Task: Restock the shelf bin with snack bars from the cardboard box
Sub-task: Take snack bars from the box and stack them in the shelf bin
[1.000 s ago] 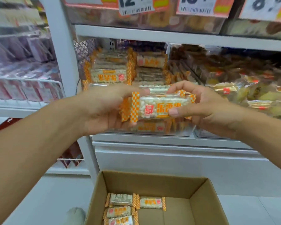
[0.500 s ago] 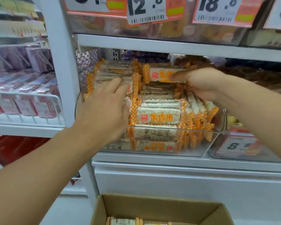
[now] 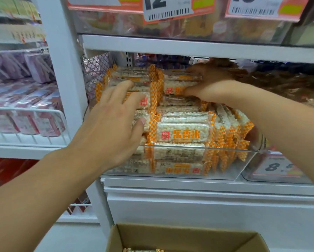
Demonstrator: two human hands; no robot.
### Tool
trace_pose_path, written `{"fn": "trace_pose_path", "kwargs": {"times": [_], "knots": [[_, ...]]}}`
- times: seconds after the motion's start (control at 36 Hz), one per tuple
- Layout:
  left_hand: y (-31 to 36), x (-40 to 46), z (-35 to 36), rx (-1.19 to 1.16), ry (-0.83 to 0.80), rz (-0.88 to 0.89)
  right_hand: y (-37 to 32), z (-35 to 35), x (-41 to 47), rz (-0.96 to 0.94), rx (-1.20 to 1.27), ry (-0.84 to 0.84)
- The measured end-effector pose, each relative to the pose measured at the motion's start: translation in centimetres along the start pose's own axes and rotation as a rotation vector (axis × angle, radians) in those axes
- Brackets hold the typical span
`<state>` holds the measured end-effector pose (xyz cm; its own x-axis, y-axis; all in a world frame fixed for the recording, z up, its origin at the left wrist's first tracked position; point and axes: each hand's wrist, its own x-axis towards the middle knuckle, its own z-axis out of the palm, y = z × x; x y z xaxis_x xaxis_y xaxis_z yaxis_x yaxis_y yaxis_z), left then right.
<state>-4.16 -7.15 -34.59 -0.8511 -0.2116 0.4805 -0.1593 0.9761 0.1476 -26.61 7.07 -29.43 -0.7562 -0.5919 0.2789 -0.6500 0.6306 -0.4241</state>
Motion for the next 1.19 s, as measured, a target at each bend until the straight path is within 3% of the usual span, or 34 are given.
{"fn": "trace_pose_path", "kwargs": {"times": [0.14, 0.28, 0.75, 1.08, 1.19], "knots": [[0.2, -0.1, 0.1, 0.009, 0.001, 0.025, 0.2, 0.5, -0.1, -0.075, -0.192, -0.17], [0.3, -0.3, 0.3, 0.031, -0.03, 0.013, -0.3, 0.9, 0.9, -0.063, -0.398, -0.18], [0.4, -0.3, 0.3, 0.039, -0.026, 0.024, -1.0, 0.1, 0.8, -0.133, -0.274, -0.185], [0.5, -0.3, 0.5, 0.033, -0.02, 0.049, -1.6, 1.1, 1.1, -0.142, -0.468, -0.263], [0.5, -0.3, 0.3, 0.025, -0.005, 0.059, -1.6, 0.5, -0.2, -0.131, -0.455, -0.196]]}}
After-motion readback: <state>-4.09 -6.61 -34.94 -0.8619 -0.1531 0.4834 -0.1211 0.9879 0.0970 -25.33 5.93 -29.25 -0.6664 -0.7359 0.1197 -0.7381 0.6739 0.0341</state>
